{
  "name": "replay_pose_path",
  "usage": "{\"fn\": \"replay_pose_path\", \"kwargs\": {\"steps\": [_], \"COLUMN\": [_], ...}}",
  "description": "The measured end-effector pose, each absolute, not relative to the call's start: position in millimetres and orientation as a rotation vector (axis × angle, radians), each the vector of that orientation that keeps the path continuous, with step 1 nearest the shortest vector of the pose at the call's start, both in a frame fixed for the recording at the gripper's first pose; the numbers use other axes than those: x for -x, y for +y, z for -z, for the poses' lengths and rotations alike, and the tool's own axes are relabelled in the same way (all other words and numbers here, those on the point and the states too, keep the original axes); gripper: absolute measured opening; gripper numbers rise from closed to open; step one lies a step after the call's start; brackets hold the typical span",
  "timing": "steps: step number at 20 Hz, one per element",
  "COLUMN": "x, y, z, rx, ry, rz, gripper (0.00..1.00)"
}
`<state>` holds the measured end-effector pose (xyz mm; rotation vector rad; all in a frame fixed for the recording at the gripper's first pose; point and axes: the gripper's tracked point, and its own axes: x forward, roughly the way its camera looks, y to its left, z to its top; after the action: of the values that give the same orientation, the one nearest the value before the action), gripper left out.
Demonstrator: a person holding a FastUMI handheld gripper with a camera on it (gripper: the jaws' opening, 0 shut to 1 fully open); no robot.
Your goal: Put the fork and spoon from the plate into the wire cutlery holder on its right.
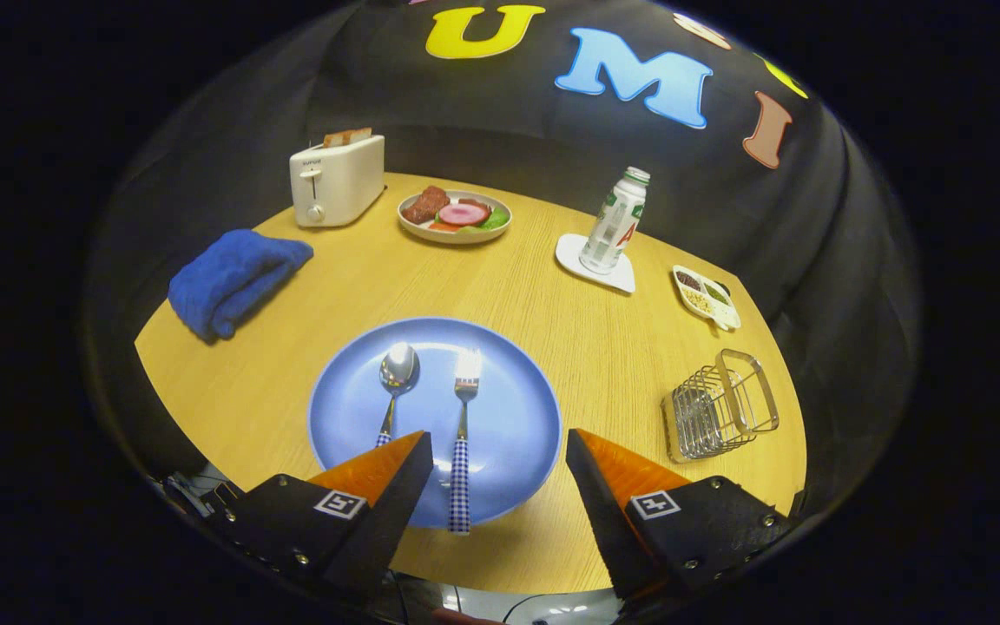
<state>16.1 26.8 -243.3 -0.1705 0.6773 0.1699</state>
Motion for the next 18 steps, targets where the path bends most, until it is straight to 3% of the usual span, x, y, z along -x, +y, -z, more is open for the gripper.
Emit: {"fn": "replay_pose_path", "kwargs": {"steps": [2, 4, 7, 9, 10, 12, 14, 16, 18], "x": [-15, -11, -13, -9, -6, -4, -4, -7, -8], "y": [28, 31, 36, 39, 41, 42, 44, 43, 45], "z": [254, 262, 270, 283, 288, 295, 293, 298, 293], "rx": [0.203, 0.215, 0.236, 0.256, 0.26, 0.234, 0.206, 0.196, 0.199], "ry": [0.722, 0.766, 0.802, 0.864, 0.905, 0.961, 0.996, 1.026, 1.038], "rz": [-0.181, -0.204, -0.224, -0.259, -0.271, -0.278, -0.285, -0.281, -0.3], "gripper": [0.95, 0.86, 0.83, 0.68, 0.55, 0.44, 0.44, 0.07, 0.07]}}
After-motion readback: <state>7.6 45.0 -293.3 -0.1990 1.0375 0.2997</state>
